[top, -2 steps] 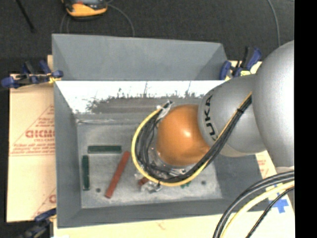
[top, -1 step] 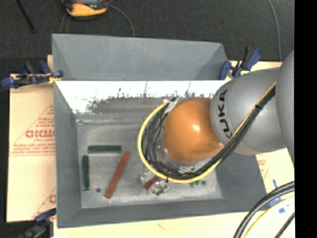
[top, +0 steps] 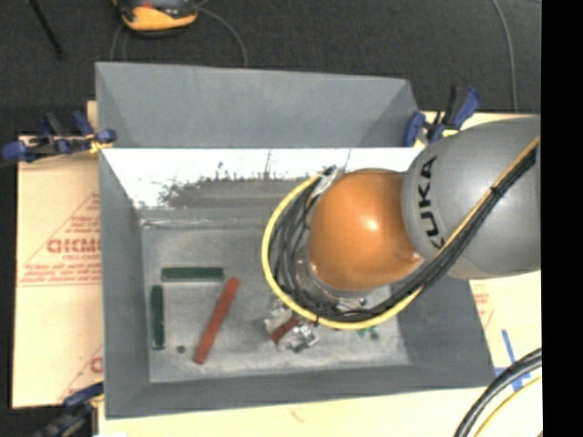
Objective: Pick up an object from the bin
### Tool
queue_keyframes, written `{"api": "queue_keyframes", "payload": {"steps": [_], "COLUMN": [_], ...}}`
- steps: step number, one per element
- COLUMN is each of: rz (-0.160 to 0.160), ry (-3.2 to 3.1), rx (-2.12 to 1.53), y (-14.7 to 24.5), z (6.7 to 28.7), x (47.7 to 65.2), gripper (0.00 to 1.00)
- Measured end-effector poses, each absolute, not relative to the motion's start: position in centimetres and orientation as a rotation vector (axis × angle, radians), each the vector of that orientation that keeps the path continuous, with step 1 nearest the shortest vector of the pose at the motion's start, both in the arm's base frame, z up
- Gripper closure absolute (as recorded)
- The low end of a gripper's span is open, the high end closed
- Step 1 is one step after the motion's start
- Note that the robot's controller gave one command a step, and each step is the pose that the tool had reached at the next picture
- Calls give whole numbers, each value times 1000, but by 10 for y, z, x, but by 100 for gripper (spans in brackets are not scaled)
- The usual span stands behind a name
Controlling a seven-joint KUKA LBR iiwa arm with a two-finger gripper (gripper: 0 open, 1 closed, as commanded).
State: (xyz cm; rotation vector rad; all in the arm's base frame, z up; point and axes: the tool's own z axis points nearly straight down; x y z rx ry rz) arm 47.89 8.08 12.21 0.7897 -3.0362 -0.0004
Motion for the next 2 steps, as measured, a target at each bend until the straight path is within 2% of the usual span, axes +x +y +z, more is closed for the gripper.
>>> {"api": "queue_keyframes", "payload": {"steps": [1, 2], "rz": [0, -3], "ry": [-3036, -2952], "rx": [790, 1083], "y": [81, 73], "z": [122, 211], "x": [479, 503], "gripper": [100, 100]}}
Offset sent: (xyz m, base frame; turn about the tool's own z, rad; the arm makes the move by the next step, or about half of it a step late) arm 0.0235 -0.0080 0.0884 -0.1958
